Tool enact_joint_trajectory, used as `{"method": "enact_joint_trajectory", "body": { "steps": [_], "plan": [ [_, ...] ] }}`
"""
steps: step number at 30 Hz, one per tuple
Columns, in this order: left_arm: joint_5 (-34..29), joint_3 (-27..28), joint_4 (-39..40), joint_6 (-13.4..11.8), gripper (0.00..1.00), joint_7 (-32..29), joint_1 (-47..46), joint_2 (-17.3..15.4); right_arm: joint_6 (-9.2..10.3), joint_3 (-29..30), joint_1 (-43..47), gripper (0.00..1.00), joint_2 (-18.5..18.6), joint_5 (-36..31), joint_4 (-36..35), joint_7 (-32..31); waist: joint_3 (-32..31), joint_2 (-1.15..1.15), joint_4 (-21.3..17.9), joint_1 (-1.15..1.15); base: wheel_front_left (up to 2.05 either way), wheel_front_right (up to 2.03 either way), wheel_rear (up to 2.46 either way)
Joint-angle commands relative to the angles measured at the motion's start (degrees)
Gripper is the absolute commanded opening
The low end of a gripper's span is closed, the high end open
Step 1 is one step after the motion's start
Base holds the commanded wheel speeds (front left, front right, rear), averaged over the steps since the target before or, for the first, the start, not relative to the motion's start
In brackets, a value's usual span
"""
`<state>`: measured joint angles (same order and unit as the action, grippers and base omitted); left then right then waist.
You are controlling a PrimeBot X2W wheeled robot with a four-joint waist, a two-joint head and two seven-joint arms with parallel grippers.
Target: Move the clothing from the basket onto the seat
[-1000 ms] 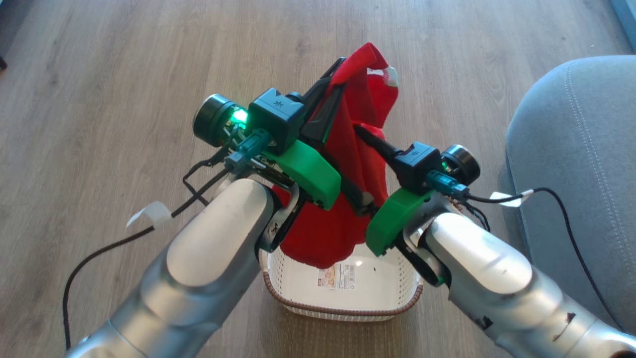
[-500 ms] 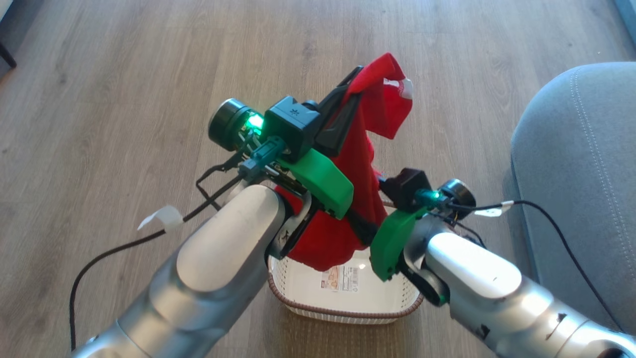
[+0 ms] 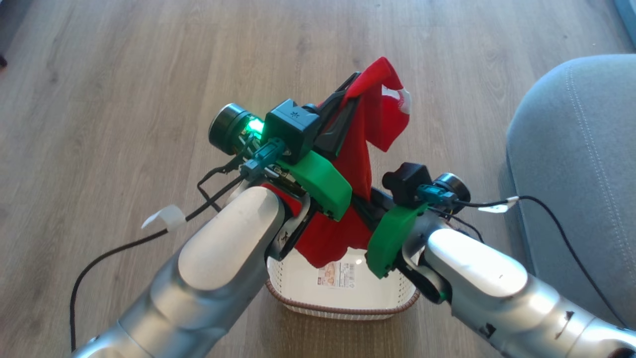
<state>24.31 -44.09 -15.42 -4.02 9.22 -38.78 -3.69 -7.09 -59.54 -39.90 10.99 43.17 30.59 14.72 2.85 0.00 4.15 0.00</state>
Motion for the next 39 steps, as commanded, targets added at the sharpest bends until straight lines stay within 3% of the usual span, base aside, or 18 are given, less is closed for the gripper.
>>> {"method": "enact_joint_trajectory", "body": {
  "steps": [1,2,3,9,18,26,39],
  "plan": [
    [-0.03,1.71,1.21,0.02,0.00,0.47,-3.08,-0.90,-0.40,1.08,-0.26,0.00,0.13,-0.56,-2.02,0.28,0.11,0.00,-0.33,0.00,0.00,0.00,0.00],
    [-0.12,1.68,0.84,-0.05,0.45,0.80,-3.03,-0.93,-0.40,1.55,0.16,0.00,0.49,-0.93,-2.87,0.28,0.19,0.00,-0.55,0.00,0.00,0.00,0.00],
    [-0.10,1.60,0.43,-0.03,1.00,1.00,-2.94,-0.94,-0.40,1.93,0.56,0.00,0.85,-1.27,-3.61,0.28,0.29,0.00,-0.75,0.00,0.00,0.00,0.00],
    [0.14,0.59,-2.78,0.83,1.00,1.28,-2.74,-1.00,-0.40,4.16,2.40,0.00,2.03,-2.55,-5.74,0.28,0.74,0.00,-1.93,0.00,0.00,0.00,0.00],
    [1.72,-0.76,-9.03,4.34,1.00,2.26,-1.47,-1.97,-0.40,8.99,4.90,0.00,3.02,-5.65,-9.32,0.28,1.35,0.00,-6.16,0.00,0.00,0.00,0.00],
    [3.11,-2.39,-14.32,8.92,1.00,4.73,-0.18,-2.11,-0.40,15.77,8.92,0.00,4.82,-9.17,-13.64,0.28,1.16,0.00,-14.75,0.00,0.00,0.00,0.00],
    [3.82,-2.83,-18.17,10.76,1.00,5.71,0.23,-2.15,-0.40,24.99,14.37,0.00,5.22,-12.06,-19.00,0.28,1.09,0.00,-27.31,0.00,0.00,0.00,0.00]
  ]
}}
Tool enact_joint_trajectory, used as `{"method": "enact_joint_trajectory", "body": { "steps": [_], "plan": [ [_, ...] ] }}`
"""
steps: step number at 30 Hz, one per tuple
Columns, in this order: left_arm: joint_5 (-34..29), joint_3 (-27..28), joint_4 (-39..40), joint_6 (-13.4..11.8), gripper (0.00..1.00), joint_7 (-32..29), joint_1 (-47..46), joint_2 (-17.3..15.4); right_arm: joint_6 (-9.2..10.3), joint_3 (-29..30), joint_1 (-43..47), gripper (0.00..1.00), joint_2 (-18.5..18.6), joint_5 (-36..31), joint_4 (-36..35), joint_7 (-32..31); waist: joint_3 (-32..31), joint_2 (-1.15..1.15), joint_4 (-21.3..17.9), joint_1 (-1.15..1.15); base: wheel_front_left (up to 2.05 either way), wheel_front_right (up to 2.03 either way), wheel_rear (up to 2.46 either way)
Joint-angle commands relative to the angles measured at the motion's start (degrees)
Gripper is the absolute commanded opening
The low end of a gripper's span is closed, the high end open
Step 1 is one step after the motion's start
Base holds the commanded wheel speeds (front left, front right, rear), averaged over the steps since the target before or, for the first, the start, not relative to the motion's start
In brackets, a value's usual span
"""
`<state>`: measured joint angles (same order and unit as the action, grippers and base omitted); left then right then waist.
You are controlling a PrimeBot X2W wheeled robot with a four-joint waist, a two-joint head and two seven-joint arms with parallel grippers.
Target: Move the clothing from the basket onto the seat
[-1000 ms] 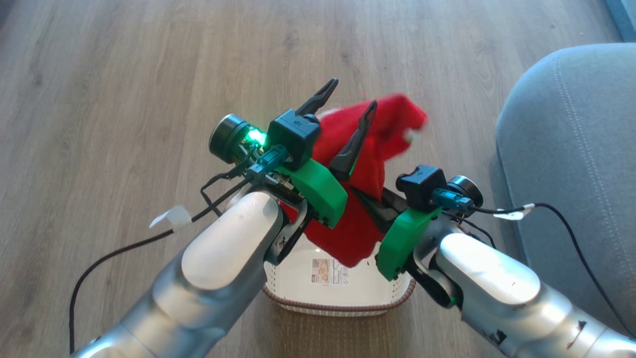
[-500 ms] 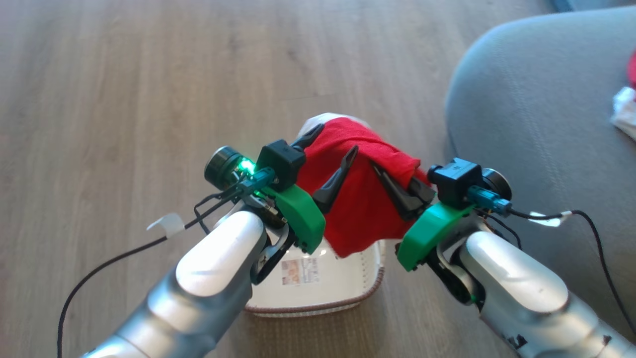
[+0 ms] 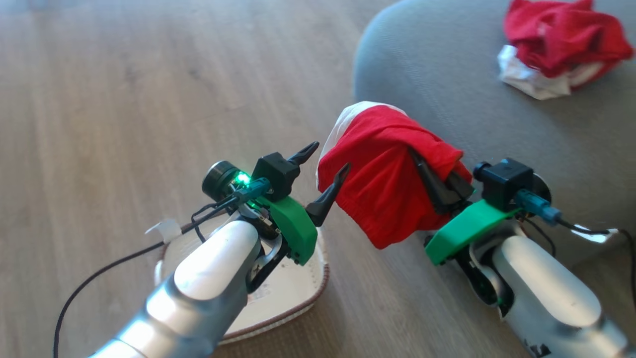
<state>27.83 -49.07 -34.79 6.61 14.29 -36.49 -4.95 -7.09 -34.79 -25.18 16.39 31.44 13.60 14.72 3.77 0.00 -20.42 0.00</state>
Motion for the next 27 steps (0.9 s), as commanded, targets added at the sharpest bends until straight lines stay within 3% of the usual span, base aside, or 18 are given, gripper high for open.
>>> {"method": "enact_joint_trajectory", "body": {
  "steps": [1,7,20,27],
  "plan": [
    [0.26,2.27,1.13,0.18,1.00,0.66,-2.09,-0.85,-0.40,0.95,0.09,0.00,-0.20,-0.66,-2.49,0.28,0.25,0.00,-3.60,0.00,0.00,0.00,0.00],
    [-0.60,3.16,1.84,0.35,1.00,0.69,-2.03,-0.74,-0.40,4.93,2.38,0.00,-1.37,-1.96,-5.50,0.28,0.97,0.00,-8.71,0.00,0.00,0.00,0.00],
    [-0.83,0.59,1.45,0.85,1.00,0.70,-4.64,1.07,-0.40,19.51,13.04,0.00,-4.44,-6.67,-15.08,0.28,4.02,0.00,-10.67,0.00,0.00,0.00,0.00],
    [-0.86,-0.84,2.85,0.87,1.00,0.71,-5.18,1.07,-0.40,26.06,12.95,0.00,-5.18,-9.32,-17.15,0.28,5.73,0.00,-10.92,0.00,0.00,0.00,0.00]
  ]
}}
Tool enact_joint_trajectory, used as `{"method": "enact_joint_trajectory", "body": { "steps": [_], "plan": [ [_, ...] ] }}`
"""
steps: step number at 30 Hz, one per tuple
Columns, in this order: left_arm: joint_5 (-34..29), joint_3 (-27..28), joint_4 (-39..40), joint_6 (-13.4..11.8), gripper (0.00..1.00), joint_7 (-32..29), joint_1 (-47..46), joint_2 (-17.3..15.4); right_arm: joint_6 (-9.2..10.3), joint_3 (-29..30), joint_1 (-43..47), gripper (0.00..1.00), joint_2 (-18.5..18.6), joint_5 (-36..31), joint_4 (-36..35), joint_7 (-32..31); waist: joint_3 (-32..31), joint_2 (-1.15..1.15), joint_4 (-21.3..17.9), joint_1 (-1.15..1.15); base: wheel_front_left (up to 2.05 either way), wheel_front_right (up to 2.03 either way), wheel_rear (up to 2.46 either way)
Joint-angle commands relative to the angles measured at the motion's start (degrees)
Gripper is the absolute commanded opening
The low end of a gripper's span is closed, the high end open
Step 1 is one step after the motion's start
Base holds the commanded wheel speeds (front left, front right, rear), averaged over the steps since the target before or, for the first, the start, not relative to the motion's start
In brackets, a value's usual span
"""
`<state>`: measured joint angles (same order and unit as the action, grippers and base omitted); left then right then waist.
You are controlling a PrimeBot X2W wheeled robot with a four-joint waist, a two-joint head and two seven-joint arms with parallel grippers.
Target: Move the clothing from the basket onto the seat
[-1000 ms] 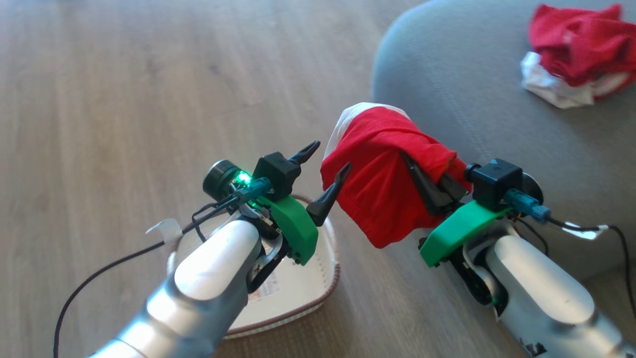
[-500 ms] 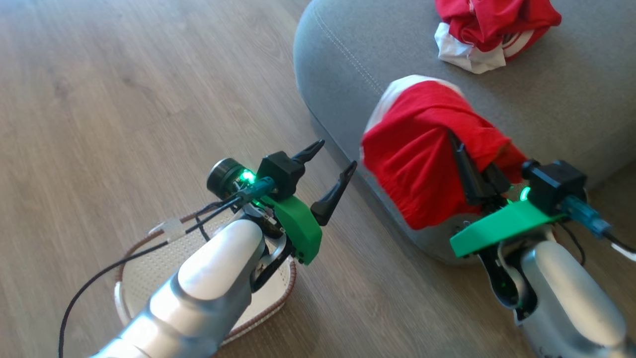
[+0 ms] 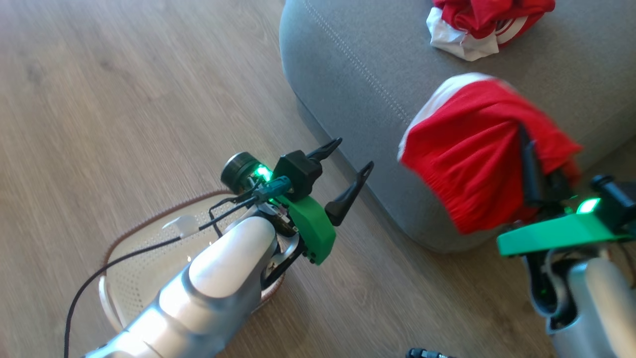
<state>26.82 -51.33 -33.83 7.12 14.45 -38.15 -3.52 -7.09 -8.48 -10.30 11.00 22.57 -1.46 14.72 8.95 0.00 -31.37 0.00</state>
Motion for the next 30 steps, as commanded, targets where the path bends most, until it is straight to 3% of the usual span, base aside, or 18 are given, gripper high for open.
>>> {"method": "enact_joint_trajectory", "body": {
  "steps": [1,10,14,30],
  "plan": [
    [0.09,1.27,2.29,0.35,1.00,0.54,-3.54,-0.45,-0.40,0.55,-2.47,0.00,0.31,-1.06,-1.89,0.28,0.99,0.00,0.07,0.00,0.00,0.00,0.00],
    [-2.30,1.48,6.96,0.27,1.00,0.54,-3.87,-2.28,-0.40,5.54,-13.38,0.00,4.19,-3.93,2.80,0.28,6.46,0.00,0.43,0.00,0.00,0.00,0.00],
    [-3.71,0.74,8.76,0.28,1.00,0.54,-4.80,-2.26,-0.40,8.32,-18.13,0.00,7.61,-5.04,6.05,0.28,9.86,0.00,2.67,0.00,0.00,0.00,0.00],
    [-4.70,-2.69,12.05,0.33,1.00,-1.78,-10.74,-3.64,-0.40,19.76,-38.97,0.00,15.33,-6.23,17.45,0.28,23.01,0.00,8.76,0.00,0.00,0.00,0.00]
  ]
}}
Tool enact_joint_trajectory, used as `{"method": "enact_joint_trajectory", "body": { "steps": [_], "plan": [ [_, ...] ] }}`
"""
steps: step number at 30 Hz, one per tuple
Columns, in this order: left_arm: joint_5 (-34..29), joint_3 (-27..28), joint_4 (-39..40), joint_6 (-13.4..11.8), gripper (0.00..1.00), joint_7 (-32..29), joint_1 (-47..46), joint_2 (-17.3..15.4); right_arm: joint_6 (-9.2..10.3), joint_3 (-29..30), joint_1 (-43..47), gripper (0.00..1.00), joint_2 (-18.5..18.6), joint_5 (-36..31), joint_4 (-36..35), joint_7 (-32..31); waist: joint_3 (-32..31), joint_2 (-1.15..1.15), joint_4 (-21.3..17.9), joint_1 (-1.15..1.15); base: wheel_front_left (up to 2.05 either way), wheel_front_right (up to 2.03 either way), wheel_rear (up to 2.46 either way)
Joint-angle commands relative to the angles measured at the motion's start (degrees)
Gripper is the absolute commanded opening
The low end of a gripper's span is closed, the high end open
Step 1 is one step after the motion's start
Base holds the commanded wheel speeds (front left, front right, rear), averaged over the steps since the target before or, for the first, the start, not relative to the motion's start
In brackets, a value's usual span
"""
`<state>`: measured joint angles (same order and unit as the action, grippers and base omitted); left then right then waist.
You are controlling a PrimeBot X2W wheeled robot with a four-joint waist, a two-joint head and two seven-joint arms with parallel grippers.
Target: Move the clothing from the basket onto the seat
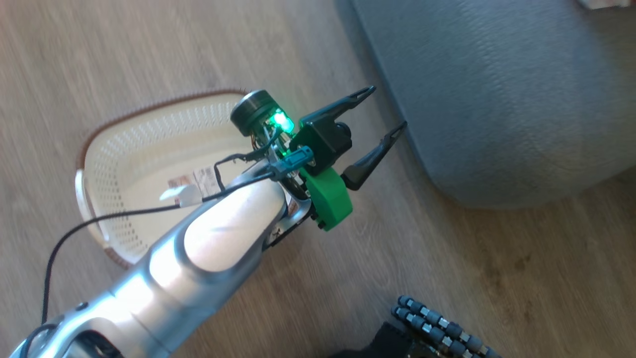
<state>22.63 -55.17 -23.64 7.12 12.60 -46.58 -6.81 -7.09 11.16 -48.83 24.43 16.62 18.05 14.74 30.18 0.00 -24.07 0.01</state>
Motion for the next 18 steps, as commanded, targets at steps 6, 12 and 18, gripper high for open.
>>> {"method": "enact_joint_trajectory", "body": {
  "steps": [6,12,18],
  "plan": [
    [-0.82,0.50,3.06,0.26,1.00,-0.66,-2.98,-1.13,-0.40,2.79,-8.43,0.00,6.75,-2.51,5.42,0.26,6.25,0.00,4.10,-0.01,0.00,0.00,0.00],
    [-0.76,0.35,3.93,-0.29,1.00,-0.86,-2.93,-1.71,-0.40,11.73,-15.58,0.00,11.87,-7.05,15.08,-1.08,9.41,0.00,7.48,-0.01,0.00,0.00,0.00],
    [-0.47,0.23,4.70,-1.30,1.00,0.19,-1.30,-1.92,-0.40,18.11,-18.88,0.00,12.24,-12.60,22.07,-2.46,11.12,0.00,11.73,-0.01,0.00,0.00,0.00]
  ]
}}
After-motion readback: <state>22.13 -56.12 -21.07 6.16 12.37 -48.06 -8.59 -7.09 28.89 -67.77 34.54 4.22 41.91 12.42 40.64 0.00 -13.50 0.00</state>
